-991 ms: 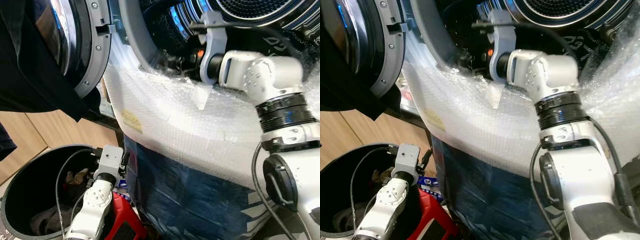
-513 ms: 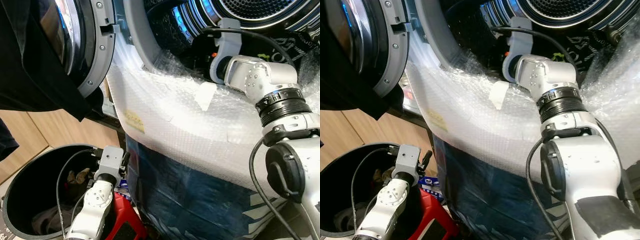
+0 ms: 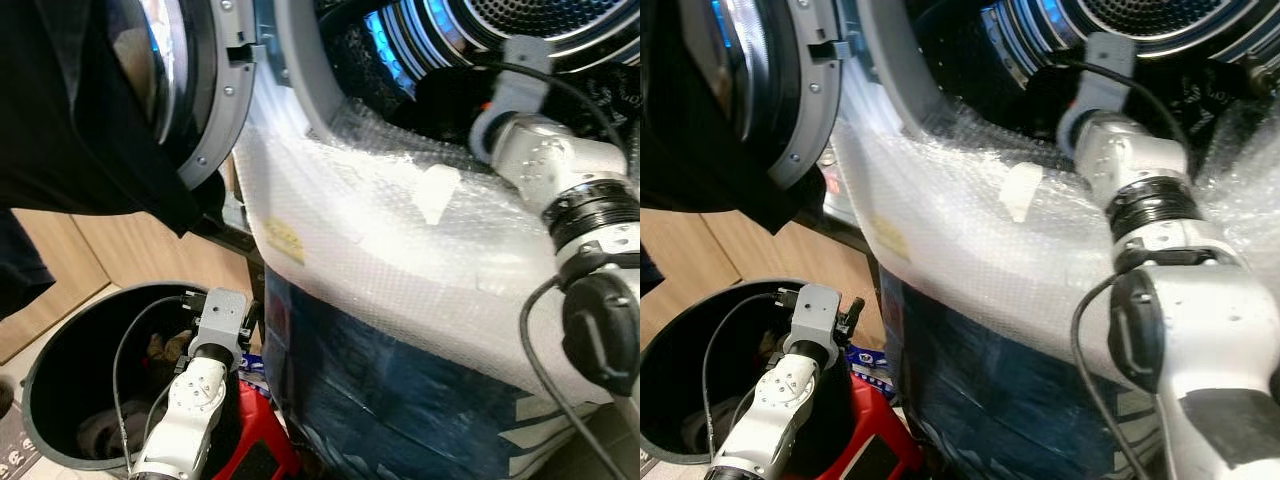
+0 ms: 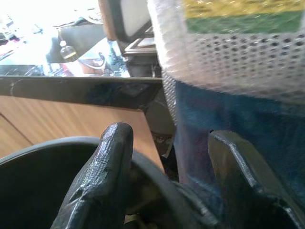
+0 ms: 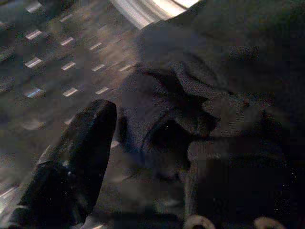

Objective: Clothes washing

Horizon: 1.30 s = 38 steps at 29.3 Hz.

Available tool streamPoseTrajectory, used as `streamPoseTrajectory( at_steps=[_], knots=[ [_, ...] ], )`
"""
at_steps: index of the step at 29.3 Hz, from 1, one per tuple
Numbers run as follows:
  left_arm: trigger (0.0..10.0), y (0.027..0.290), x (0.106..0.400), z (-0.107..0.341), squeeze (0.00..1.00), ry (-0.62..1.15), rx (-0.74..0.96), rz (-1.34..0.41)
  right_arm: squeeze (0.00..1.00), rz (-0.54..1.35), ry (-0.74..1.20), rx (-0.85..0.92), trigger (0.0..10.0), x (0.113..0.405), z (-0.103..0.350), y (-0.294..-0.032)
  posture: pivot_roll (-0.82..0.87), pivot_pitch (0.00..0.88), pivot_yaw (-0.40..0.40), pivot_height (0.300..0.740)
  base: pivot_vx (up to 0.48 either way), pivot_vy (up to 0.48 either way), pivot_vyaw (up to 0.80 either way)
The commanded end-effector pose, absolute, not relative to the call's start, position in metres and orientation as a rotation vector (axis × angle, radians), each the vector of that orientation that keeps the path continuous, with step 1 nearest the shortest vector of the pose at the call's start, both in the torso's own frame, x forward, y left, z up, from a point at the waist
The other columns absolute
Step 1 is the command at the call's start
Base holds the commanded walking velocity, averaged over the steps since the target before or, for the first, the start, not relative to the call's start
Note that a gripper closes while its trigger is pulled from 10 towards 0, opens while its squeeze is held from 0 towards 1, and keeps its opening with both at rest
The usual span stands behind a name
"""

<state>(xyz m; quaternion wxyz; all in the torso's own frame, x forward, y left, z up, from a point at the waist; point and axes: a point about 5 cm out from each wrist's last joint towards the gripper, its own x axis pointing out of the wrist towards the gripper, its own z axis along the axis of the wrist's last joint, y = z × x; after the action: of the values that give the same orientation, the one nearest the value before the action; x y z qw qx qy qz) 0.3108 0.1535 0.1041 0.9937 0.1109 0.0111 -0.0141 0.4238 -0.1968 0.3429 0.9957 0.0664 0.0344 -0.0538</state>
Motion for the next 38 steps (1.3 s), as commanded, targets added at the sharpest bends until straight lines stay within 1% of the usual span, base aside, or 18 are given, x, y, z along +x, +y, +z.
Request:
streamPoseTrajectory(
  at_steps=[1,6,13,16,17,19,20,21,23,25,27,28,29,32,33,34,35,38],
  knots=[
    [10.0,0.154,0.312,0.105,0.00,0.032,0.229,-0.021,0.00,-0.215,0.035,0.138,10.0,0.420,0.353,-0.216,-0.03,0.001,0.000,0.740,0.000,0.000,0.00],
    [10.0,0.154,0.312,0.105,0.00,0.032,0.227,-0.013,0.00,-0.333,-0.030,0.135,10.0,0.416,0.364,-0.227,-0.04,0.001,-0.003,0.740,0.000,0.000,0.00],
    [10.0,0.152,0.313,0.103,0.00,0.040,0.226,-0.018,0.00,-0.346,-0.022,0.120,10.0,0.417,0.361,-0.228,-0.04,0.000,-0.004,0.740,0.000,0.000,0.00],
    [10.0,0.152,0.313,0.103,0.00,0.042,0.225,-0.015,0.00,-0.204,-0.063,0.144,10.0,0.420,0.367,-0.212,-0.04,0.000,-0.006,0.740,0.000,0.000,0.00],
    [10.0,0.152,0.313,0.103,0.00,0.043,0.225,-0.014,0.00,-0.110,-0.100,0.133,10.0,0.421,0.374,-0.202,-0.04,0.000,-0.006,0.740,0.000,0.000,0.00],
    [10.0,0.152,0.313,0.103,0.00,0.044,0.224,-0.014,0.00,-0.087,-0.122,0.086,10.0,0.421,0.377,-0.199,-0.04,0.000,-0.005,0.740,0.000,0.000,0.00],
    [10.0,0.152,0.312,0.102,0.00,0.048,0.224,-0.017,0.00,-0.026,-0.125,0.143,10.0,0.421,0.379,-0.193,-0.04,0.000,-0.001,0.740,0.000,0.000,0.00],
    [10.0,0.152,0.312,0.102,0.00,0.051,0.224,-0.018,0.00,0.070,-0.132,0.154,10.0,0.420,0.383,-0.186,-0.04,0.000,0.002,0.740,0.000,0.000,0.00],
    [10.0,0.152,0.312,0.102,0.00,0.051,0.224,-0.018,0.00,0.091,-0.148,0.163,10.0,0.419,0.387,-0.184,-0.04,0.000,0.004,0.740,0.000,0.000,0.00],
    [10.0,0.152,0.313,0.101,0.00,0.054,0.226,-0.023,0.00,0.202,-0.219,0.257,10.0,0.412,0.410,-0.183,-0.05,0.000,0.011,0.740,0.000,0.000,0.00],
    [10.0,0.152,0.314,0.101,0.00,0.055,0.225,-0.026,0.00,0.254,-0.240,0.281,10.0,0.409,0.419,-0.181,-0.05,0.000,0.012,0.740,0.000,0.000,0.00],
    [10.0,0.151,0.314,0.101,0.00,0.055,0.225,-0.028,0.00,0.323,-0.257,0.310,10.0,0.405,0.427,-0.178,-0.06,0.000,0.014,0.740,0.000,0.000,0.00],
    [10.0,0.151,0.314,0.101,0.00,0.055,0.225,-0.028,0.00,0.323,-0.257,0.310,10.0,0.405,0.427,-0.178,-0.06,0.000,0.014,0.740,0.000,0.000,0.00],
    [10.0,0.150,0.314,0.102,0.00,0.054,0.222,-0.033,0.00,0.516,-0.322,0.267,10.0,0.395,0.438,-0.164,-0.06,0.000,0.021,0.740,0.000,0.000,0.00],
    [10.0,0.150,0.314,0.102,0.00,0.054,0.222,-0.033,0.00,0.516,-0.322,0.267,10.0,0.395,0.438,-0.164,-0.06,0.000,0.021,0.740,0.000,0.000,0.00],
    [10.0,0.149,0.314,0.101,0.00,0.056,0.222,-0.037,0.00,0.654,-0.356,0.221,10.0,0.388,0.437,-0.153,-0.07,0.000,0.021,0.740,0.000,0.000,0.00],
    [10.0,0.148,0.314,0.101,0.00,0.056,0.222,-0.040,0.00,0.722,-0.374,0.213,10.0,0.382,0.436,-0.149,-0.07,0.000,0.021,0.740,0.000,0.000,0.00],
    [10.0,0.149,0.314,0.101,0.00,0.057,0.223,-0.043,0.00,0.839,-0.408,0.224,10.0,0.371,0.434,-0.144,-0.07,0.000,0.024,0.740,0.000,0.000,0.00]
  ],
)
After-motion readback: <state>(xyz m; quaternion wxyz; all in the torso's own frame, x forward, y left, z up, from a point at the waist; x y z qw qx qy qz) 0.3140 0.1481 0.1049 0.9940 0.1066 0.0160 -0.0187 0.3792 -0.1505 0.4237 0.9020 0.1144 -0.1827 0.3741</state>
